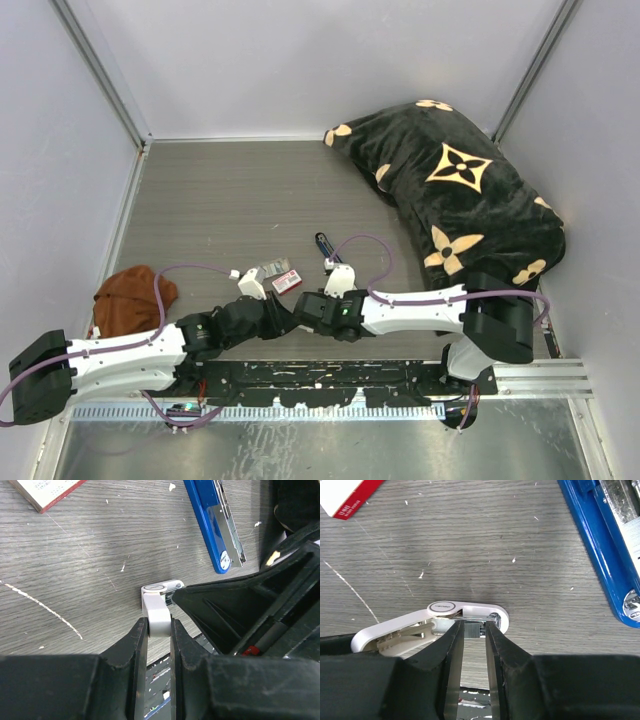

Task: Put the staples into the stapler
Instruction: Adjust the staple in the stapler.

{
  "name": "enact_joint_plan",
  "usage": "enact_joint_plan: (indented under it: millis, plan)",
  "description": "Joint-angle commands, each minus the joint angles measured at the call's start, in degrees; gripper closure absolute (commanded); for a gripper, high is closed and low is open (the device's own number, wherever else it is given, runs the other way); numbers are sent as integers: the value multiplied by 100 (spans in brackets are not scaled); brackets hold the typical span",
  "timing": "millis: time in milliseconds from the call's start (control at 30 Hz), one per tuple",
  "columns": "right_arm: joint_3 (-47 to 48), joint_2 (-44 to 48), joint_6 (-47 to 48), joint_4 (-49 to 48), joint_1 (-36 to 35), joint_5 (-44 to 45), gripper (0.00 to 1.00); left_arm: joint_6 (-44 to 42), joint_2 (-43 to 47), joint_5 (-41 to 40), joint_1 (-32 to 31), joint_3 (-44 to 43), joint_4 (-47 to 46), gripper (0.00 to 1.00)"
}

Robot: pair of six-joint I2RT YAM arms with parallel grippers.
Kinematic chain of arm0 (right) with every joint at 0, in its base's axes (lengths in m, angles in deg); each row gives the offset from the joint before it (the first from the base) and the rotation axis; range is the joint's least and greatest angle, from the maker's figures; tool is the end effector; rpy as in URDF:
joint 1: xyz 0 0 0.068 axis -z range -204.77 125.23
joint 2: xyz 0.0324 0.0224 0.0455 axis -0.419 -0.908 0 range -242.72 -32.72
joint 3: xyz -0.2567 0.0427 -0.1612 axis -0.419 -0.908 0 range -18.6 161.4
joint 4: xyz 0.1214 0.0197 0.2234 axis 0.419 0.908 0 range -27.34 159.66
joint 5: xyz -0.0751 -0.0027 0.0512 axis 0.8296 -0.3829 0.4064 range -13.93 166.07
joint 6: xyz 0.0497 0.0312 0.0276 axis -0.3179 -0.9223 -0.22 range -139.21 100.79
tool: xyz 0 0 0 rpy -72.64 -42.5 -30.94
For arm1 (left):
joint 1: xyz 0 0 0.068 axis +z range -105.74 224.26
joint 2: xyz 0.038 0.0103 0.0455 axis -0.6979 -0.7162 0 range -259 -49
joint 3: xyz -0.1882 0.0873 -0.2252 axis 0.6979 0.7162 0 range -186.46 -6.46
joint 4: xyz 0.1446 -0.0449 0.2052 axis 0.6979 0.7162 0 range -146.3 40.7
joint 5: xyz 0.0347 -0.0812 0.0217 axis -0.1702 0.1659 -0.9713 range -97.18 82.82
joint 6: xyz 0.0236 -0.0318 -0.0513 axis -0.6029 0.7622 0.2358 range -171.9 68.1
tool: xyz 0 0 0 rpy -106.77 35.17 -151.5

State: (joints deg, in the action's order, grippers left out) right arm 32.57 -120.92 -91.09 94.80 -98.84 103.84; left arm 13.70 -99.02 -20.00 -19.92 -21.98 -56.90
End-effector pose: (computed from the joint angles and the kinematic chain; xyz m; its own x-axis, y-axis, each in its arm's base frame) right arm 0.0994 0.2620 0.2050 -0.8452 0.1026 -0.5245 -0.0067 0.9793 0.2025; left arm 0.0801 -0.1399 0.1878 -0.8266 -0.3303 -0.4556 0.1083 0.7011 -0.7048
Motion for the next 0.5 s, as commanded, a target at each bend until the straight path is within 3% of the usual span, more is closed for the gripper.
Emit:
enact_joint_plan:
  millis: [0, 467]
  plan:
    - [176, -133, 7, -76, 16, 21, 71, 14, -74, 77, -102, -64, 148, 100]
    - [106, -232, 43, -216, 16, -131, 72, 14, -77, 71, -137, -71, 139, 100]
